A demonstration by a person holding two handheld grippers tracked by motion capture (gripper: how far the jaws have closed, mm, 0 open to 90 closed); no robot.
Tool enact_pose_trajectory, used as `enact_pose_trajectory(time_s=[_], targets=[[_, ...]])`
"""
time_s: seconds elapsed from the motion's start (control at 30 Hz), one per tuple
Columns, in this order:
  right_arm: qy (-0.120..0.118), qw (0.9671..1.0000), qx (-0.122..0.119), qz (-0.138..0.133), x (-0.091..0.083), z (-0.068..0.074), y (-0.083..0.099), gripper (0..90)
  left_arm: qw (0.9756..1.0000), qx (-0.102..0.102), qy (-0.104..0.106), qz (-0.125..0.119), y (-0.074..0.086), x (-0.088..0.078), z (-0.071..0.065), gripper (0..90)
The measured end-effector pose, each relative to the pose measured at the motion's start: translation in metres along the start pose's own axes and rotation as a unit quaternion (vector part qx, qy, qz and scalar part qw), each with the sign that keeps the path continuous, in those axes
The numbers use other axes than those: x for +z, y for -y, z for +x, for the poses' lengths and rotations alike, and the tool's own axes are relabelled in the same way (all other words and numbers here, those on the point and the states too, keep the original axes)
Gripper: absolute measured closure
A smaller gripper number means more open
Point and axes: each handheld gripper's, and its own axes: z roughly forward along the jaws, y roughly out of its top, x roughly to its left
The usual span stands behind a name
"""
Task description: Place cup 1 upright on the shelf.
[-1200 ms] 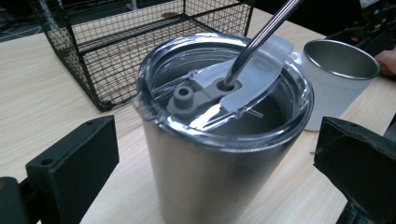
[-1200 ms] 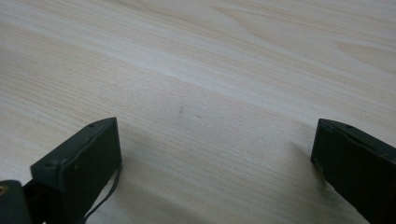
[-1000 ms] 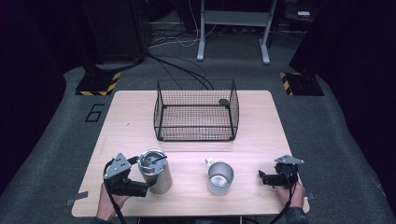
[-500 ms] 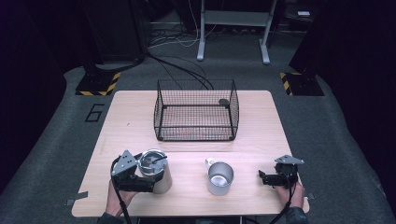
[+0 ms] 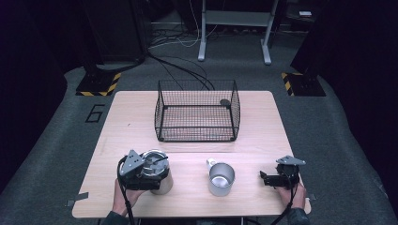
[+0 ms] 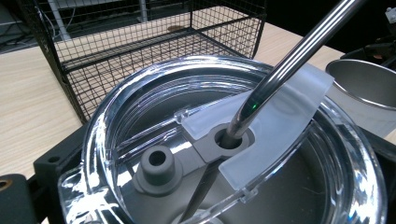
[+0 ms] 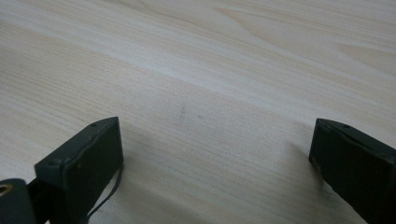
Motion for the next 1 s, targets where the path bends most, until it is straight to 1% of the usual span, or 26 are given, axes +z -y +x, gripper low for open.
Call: enact_pose_trajectory(time_s=[0.1, 0.2, 0.27, 0.57, 0.6, 0.67, 0.7, 0.77, 0.8, 0.83, 0.9, 1.0], targets=[[0.0, 1.0, 0.0, 0.0, 0.0, 0.0, 0.0, 2.4, 1.0, 0.001, -0.001, 0.0, 0.0, 0.0, 0.0, 3.1], [0.0, 1.0, 0.0, 0.0, 0.0, 0.0, 0.0, 2.4, 1.0, 0.004, 0.003, 0.001, 0.0, -0.001, 0.0, 3.3], [0.0, 1.0, 0.0, 0.0, 0.0, 0.0, 0.0, 2.4, 1.0, 0.004, 0.002, -0.002, 0.0, -0.001, 0.0, 3.4], [0.0, 1.0, 0.0, 0.0, 0.0, 0.0, 0.0, 2.4, 1.0, 0.004, 0.002, -0.001, 0.0, -0.001, 0.0, 3.5], [0.0, 1.0, 0.0, 0.0, 0.0, 0.0, 0.0, 2.4, 0.9999, 0.008, 0.007, -0.001, -0.007, -0.002, -0.002, 3.5], [0.0, 1.0, -0.002, -0.001, 0.0, 0.0, 0.0, 2.5, 0.9999, 0.008, 0.006, -0.004, -0.009, -0.002, -0.003, 3.5], [0.0, 1.0, -0.001, 0.0, 0.0, 0.0, 0.0, 2.5, 0.9999, 0.008, 0.008, -0.007, -0.013, -0.003, -0.003, 3.5], [0.0, 1.0, -0.001, 0.0, 0.0, 0.0, 0.0, 2.5, 0.9999, 0.012, 0.01, -0.005, -0.015, -0.004, -0.003, 3.5], [0.0, 1.0, -0.001, 0.0, 0.0, 0.0, 0.0, 2.5, 0.9998, 0.015, 0.011, -0.005, -0.019, -0.004, -0.003, 3.5], [0.0, 1.0, -0.001, -0.001, 0.0, 0.0, 0.0, 2.5, 0.9998, 0.014, 0.011, -0.009, -0.02, -0.004, -0.003, 3.5], [0.0, 1.0, -0.001, 0.0, 0.0, 0.0, 0.0, 2.5, 0.9998, 0.016, 0.013, -0.007, -0.022, -0.005, -0.003, 3.5], [0.0, 1.0, -0.001, 0.0, 0.0, 0.0, 0.0, 2.5, 0.9997, 0.019, 0.013, -0.01, -0.027, -0.005, -0.003, 3.5]])
